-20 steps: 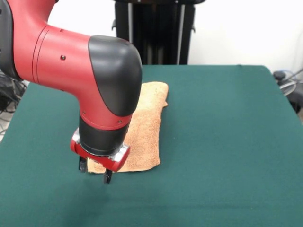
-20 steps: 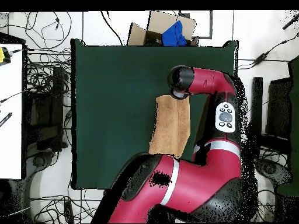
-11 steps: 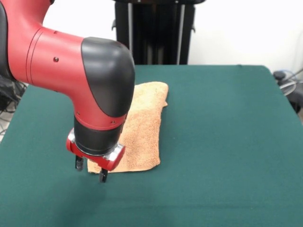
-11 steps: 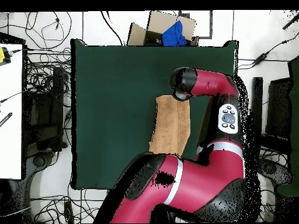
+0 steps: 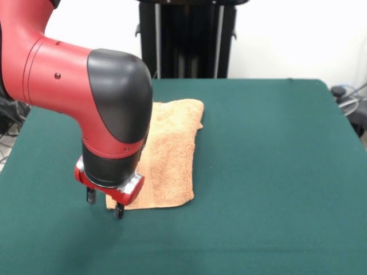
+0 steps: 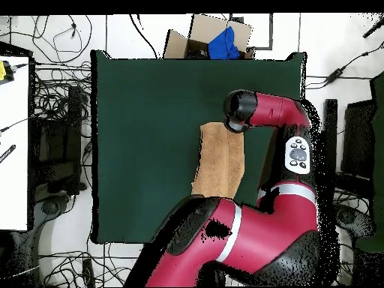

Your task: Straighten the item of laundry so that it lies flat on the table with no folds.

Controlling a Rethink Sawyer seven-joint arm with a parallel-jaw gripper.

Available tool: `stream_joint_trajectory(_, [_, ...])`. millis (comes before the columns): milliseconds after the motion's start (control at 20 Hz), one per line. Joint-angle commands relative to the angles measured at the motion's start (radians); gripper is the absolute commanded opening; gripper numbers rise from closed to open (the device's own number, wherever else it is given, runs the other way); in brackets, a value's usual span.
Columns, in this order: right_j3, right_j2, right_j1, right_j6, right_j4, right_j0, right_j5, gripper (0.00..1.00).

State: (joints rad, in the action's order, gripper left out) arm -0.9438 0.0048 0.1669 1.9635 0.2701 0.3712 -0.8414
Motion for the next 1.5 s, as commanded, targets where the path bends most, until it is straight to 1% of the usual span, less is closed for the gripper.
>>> stream_joint_trajectory(50, [-0.129,0.113,-0.071,-0.147,0.048,0.008,0.075,1.0])
stream_joint_trajectory(500, [-0.115,0.122,-0.106,-0.102,0.032,-0.001,0.089,1.0])
stream_joint_trajectory(950, [-0.114,0.101,-0.127,-0.003,0.013,-0.031,0.09,1.0])
stream_joint_trajectory(1350, [-0.154,0.119,-0.127,0.039,-0.023,-0.02,0.107,1.0])
stream_joint_trajectory(1500, [-0.152,0.119,-0.131,0.042,-0.028,-0.018,0.107,1.0])
